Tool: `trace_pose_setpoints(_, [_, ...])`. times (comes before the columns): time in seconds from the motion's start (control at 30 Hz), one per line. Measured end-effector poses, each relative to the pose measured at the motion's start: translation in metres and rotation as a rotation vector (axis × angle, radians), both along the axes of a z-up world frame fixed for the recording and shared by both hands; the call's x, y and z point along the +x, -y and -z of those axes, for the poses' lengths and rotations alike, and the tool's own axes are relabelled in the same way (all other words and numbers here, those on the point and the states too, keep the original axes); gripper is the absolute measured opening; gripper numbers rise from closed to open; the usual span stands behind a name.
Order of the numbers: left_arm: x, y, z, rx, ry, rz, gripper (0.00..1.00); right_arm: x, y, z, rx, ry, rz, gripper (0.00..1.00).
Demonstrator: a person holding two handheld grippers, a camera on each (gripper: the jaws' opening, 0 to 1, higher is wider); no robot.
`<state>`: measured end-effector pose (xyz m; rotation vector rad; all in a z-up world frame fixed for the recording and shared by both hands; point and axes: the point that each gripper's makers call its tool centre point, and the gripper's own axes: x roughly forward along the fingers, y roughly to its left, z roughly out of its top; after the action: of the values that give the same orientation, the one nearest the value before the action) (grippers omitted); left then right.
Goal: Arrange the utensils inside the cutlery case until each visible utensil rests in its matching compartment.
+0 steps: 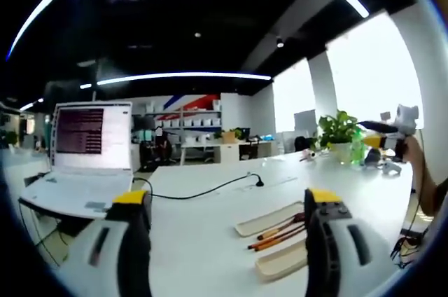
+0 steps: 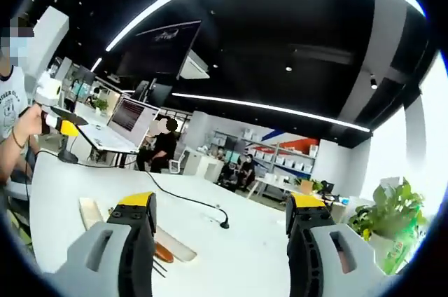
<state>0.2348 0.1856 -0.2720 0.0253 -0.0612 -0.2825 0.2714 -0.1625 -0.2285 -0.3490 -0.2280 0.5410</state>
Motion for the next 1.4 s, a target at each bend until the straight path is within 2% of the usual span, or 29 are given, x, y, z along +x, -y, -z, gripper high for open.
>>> trace_pose_setpoints(0.07, [0.000,0.002,0.002,0.009,-0.005,0.008,0.96,-0.002,-0.015,-0.001,-0.045,0.004,-0.057,0.72])
trace_pose_setpoints(0.1, [0.001,0.002,0.002,0.011,-0.008,0.011,0.96,-0.004,-0.022,-0.005,-0.054,0.027,-0.082,0.66])
trace_pose_setpoints(0.13, [0.001,0.002,0.003,0.012,-0.011,0.013,0.96,-0.009,-0.034,-0.012,-0.086,0.090,-0.143,0.59])
trace_pose_setpoints(0.17, [0.001,0.002,0.003,0.011,-0.011,0.015,0.96,-0.012,-0.040,-0.015,-0.086,0.104,-0.165,0.56])
trace_pose_setpoints(0.27, [-0.001,0.004,-0.003,-0.001,0.018,0.025,0.99,-0.017,-0.058,-0.018,-0.085,0.090,-0.248,0.54])
trace_pose_setpoints(0.37, [-0.004,0.004,-0.008,-0.011,0.035,0.030,1.00,-0.016,-0.069,-0.017,-0.101,0.078,-0.288,0.45])
trace_pose_setpoints(0.43, [-0.004,0.003,-0.009,-0.014,0.040,0.029,1.00,-0.015,-0.078,-0.012,-0.147,0.067,-0.327,0.42])
trace_pose_setpoints(0.57, [-0.003,0.000,-0.007,-0.012,0.030,0.020,1.00,-0.004,-0.092,0.008,-0.276,-0.004,-0.354,0.39])
trace_pose_setpoints(0.67, [-0.002,0.000,-0.006,-0.013,0.026,0.020,0.99,0.000,-0.102,0.023,-0.352,-0.063,-0.403,0.29])
trace_pose_setpoints(0.73, [-0.002,0.001,-0.007,-0.017,0.032,0.022,0.98,0.004,-0.111,0.036,-0.424,-0.094,-0.432,0.30])
trace_pose_setpoints(0.83, [-0.003,0.001,-0.008,-0.017,0.035,0.026,0.98,0.008,-0.120,0.047,-0.478,-0.124,-0.447,0.31])
trace_pose_setpoints(1.0, [-0.002,0.001,-0.006,-0.013,0.027,0.028,0.98,0.014,-0.138,0.070,-0.534,-0.179,-0.477,0.30])
trace_pose_setpoints(1.03, [-0.002,0.002,-0.007,-0.009,0.031,0.031,0.99,0.013,-0.142,0.076,-0.542,-0.205,-0.492,0.30])
trace_pose_setpoints(1.07, [-0.003,0.003,-0.008,-0.007,0.035,0.035,0.99,0.010,-0.147,0.083,-0.513,-0.263,-0.528,0.29])
trace_pose_setpoints(1.13, [-0.003,0.005,-0.008,0.002,0.034,0.044,0.99,0.009,-0.157,0.094,-0.493,-0.321,-0.576,0.28])
trace_pose_setpoints(1.2, [-0.004,0.005,-0.008,0.012,0.033,0.044,0.99,0.015,-0.160,0.106,-0.538,-0.340,-0.575,0.27])
trace_pose_setpoints(1.4, [-0.003,0.005,-0.005,0.037,0.020,0.047,0.99,0.028,-0.167,0.135,-0.611,-0.398,-0.569,0.27])
